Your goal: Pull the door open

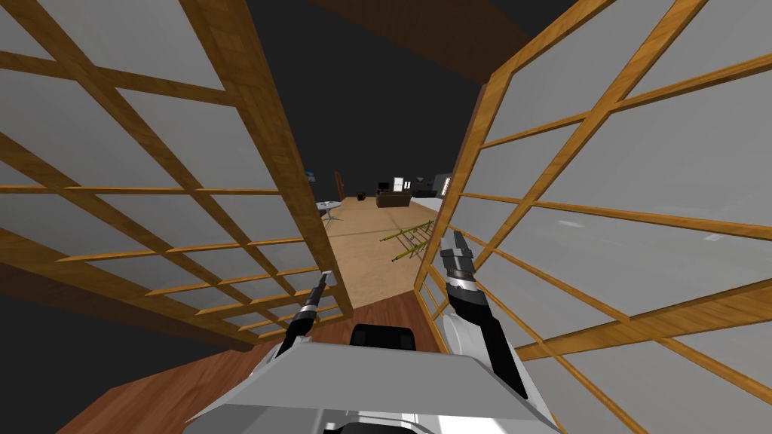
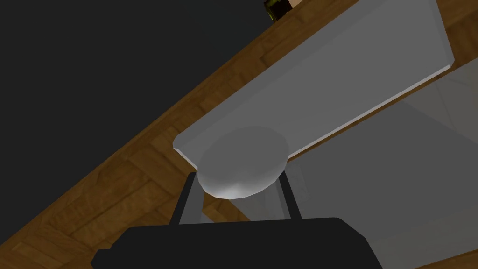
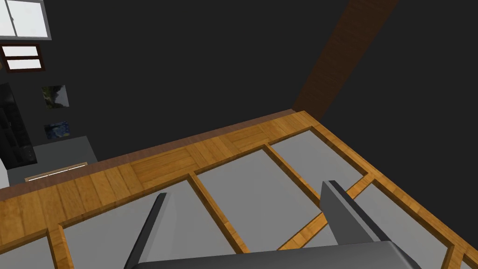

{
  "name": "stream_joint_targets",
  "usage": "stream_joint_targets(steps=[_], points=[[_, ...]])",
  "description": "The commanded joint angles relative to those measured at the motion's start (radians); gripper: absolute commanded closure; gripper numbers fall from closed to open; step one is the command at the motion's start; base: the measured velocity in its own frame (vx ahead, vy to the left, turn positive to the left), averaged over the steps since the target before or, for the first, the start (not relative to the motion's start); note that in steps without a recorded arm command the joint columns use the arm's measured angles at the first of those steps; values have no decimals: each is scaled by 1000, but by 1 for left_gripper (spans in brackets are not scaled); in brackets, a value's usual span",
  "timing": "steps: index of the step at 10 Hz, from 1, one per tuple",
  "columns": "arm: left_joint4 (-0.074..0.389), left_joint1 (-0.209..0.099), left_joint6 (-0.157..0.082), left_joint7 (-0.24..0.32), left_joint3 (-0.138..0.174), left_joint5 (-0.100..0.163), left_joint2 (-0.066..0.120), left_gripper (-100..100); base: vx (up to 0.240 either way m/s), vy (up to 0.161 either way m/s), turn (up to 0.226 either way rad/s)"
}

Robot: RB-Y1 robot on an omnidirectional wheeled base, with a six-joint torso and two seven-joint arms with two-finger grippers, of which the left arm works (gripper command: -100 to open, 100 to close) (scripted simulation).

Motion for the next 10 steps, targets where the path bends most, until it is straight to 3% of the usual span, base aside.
stream_joint_targets(steps=[1, 5, 7, 10], points=[[-3, 1, 1, 41, -14, 6, -5, 100, -35, 15, -36], [-2, -1, 1, 123, -32, 38, 1, 100, -31, 9, -28], [-2, -3, 1, 189, -52, 71, 8, 100, -44, 12, -46], [-1, -4, 1, 248, -62, 87, 12, 100, -35, 12, -34]])
